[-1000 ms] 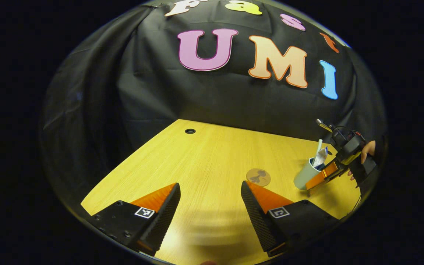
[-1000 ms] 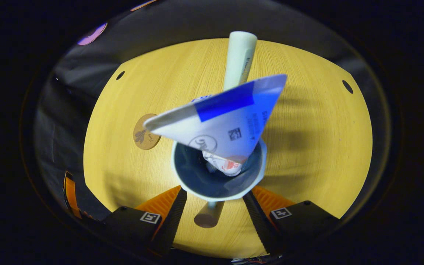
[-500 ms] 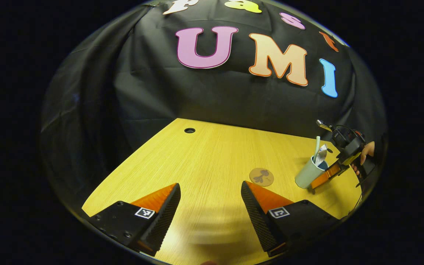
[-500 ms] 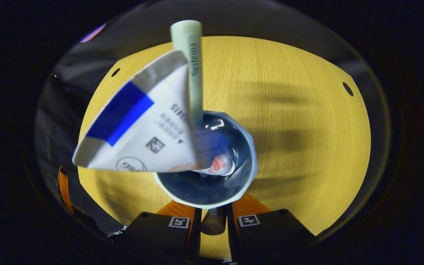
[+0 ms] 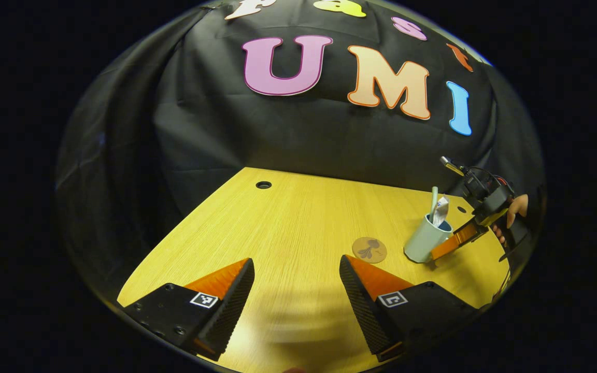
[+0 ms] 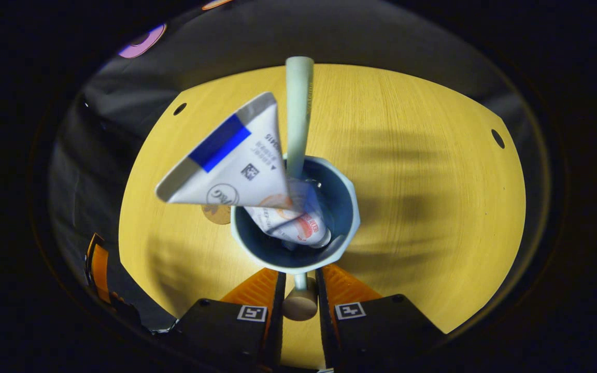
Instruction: Put the toothbrush and toothpaste on the desktop into the cup, then pick up the cup and place it on the coaster on the desktop.
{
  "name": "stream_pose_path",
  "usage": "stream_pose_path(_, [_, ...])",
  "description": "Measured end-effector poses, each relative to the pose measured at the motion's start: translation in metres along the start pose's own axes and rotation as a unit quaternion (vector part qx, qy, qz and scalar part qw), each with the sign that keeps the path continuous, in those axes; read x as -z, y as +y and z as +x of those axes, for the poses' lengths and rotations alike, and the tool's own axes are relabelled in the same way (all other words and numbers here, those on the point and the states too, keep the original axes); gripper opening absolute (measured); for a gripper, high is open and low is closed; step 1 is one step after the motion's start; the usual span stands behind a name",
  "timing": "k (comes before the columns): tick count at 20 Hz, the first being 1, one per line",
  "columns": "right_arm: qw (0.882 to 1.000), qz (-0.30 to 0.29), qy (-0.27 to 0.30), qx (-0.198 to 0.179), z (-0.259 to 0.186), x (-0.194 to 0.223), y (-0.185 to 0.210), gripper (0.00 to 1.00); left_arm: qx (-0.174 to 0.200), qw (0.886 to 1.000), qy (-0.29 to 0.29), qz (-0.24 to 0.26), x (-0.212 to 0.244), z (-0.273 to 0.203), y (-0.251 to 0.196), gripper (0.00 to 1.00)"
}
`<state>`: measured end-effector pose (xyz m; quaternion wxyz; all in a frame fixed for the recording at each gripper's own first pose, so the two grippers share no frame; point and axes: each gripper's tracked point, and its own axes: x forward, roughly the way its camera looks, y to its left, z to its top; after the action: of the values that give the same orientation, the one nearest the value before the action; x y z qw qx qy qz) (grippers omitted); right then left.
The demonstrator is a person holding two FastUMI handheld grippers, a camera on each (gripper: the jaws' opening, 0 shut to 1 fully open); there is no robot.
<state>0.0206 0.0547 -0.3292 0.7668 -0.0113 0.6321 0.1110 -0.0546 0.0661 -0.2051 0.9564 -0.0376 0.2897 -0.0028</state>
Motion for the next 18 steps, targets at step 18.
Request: stream_pose_path(18, [0.998, -0.005, 0.042, 0.038, 0.032, 0.000, -0.001, 0.34, -0.008, 1.000, 0.011, -0.016, 0.009, 0.003, 0.029, 0.95])
